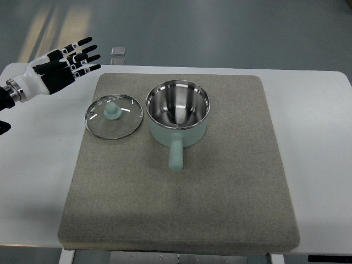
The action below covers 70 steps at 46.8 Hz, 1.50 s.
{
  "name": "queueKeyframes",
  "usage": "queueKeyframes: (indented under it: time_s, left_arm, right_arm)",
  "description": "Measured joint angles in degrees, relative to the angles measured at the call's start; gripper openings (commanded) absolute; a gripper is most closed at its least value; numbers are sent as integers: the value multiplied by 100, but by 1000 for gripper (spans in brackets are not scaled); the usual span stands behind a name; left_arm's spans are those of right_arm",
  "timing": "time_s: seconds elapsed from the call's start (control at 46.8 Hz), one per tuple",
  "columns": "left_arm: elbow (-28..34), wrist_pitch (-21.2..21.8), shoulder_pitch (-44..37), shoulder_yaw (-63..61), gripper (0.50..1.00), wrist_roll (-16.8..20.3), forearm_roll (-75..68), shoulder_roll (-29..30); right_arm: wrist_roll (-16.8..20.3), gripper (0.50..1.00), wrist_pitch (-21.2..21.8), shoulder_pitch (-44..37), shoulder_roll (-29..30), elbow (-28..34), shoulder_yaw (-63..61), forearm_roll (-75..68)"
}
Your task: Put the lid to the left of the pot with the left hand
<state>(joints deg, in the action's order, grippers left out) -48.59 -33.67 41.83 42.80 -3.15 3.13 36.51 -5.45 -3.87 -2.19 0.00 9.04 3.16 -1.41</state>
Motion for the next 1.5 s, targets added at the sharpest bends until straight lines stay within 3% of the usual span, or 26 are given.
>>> queueKeyframes:
  time_s: [0.299,1.497]
  left_arm:
    - [509,-134,242,174,996,-28,133,-39]
    - [787,-134,267,222,996,-46,531,-311]
  right_arm:
    - [0,921,0,1,0,1,0,0]
    - [0,921,31,8,0,53,-41,-30]
